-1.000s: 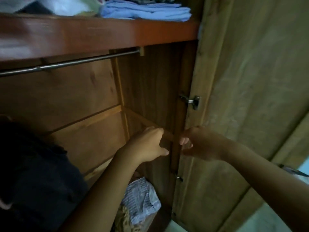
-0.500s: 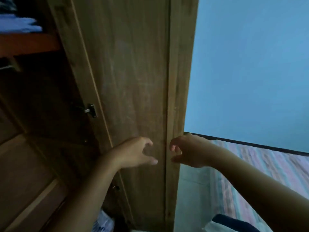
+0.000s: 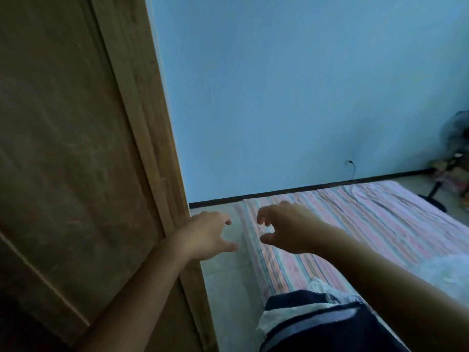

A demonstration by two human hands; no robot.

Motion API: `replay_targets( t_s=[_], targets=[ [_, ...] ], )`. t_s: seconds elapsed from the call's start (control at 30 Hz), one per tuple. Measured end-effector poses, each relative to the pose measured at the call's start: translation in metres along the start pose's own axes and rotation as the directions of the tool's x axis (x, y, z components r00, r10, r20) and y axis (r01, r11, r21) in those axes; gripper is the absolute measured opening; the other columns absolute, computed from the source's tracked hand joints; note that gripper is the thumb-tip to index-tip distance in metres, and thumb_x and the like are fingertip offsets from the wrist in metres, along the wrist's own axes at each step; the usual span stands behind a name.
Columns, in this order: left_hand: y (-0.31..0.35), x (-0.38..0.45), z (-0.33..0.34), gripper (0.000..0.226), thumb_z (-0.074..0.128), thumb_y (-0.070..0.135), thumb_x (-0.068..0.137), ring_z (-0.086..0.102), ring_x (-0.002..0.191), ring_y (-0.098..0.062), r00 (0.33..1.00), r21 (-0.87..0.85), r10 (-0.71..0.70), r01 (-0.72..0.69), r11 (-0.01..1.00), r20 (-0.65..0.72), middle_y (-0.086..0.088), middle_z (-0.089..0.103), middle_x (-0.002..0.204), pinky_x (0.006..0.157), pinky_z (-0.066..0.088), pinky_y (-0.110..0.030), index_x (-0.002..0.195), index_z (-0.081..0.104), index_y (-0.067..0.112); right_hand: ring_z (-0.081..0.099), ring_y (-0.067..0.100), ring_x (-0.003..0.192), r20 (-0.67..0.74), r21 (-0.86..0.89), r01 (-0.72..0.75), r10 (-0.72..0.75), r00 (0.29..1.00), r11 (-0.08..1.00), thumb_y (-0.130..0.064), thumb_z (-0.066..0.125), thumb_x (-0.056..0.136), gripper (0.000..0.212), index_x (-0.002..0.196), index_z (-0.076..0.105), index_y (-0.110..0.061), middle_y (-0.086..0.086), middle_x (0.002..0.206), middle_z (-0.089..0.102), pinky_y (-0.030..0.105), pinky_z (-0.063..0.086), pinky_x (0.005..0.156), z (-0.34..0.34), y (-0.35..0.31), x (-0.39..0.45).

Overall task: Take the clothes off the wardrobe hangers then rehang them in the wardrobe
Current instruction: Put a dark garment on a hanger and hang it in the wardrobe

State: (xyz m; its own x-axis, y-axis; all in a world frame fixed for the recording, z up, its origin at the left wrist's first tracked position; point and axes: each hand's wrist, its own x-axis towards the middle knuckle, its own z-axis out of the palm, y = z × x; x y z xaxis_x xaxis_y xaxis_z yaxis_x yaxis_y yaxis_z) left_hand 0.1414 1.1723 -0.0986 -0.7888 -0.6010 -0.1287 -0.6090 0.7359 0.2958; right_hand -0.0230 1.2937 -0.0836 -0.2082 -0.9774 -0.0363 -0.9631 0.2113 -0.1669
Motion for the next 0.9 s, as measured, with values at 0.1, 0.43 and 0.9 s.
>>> replay_targets(
  t_s=[0.1,0.43,0.9],
  targets=[
    [0.016,0.013,0.005,0.065,0.069,0.057,0.081,0.058,0.103,-0.011,0.993,0.046,0.114,-0.114,0.992,0.005,0.006,0.059,0.131,0.083,0.050,-0.031,0.137,0.050,0.031,0.062,0.014,0.094,-0.028,0.006,-0.111,0.111,0.993,0.994,-0.039,0.067,0.090,0.037,0.124,0.059,-0.027,-0.005,0.112,0.067,0.025,0.048,0.075,0.010,0.009,-0.015],
    [0.078,0.053,0.036,0.065,0.066,0.062,0.081,0.058,0.117,-0.011,0.912,0.071,0.401,-0.408,0.910,0.089,0.007,0.059,0.134,0.089,0.048,-0.030,0.136,0.051,0.031,0.060,0.011,0.089,-0.052,0.099,-0.404,0.410,0.911,0.909,-0.042,0.069,0.088,0.035,0.119,0.060,-0.029,-0.009,0.107,0.065,0.029,0.054,0.077,0.024,0.056,-0.084],
    [0.239,0.126,0.140,0.047,0.064,0.051,0.089,0.060,0.112,-0.016,0.764,-0.007,0.624,-0.632,0.775,0.166,0.005,0.064,0.125,0.091,0.049,-0.035,0.130,0.056,0.030,0.064,0.025,0.091,-0.080,-0.003,-0.692,0.690,0.720,0.722,-0.035,0.060,0.091,0.030,0.117,0.058,-0.021,0.002,0.106,0.066,0.041,0.055,0.079,0.057,0.197,-0.192]
  ],
)
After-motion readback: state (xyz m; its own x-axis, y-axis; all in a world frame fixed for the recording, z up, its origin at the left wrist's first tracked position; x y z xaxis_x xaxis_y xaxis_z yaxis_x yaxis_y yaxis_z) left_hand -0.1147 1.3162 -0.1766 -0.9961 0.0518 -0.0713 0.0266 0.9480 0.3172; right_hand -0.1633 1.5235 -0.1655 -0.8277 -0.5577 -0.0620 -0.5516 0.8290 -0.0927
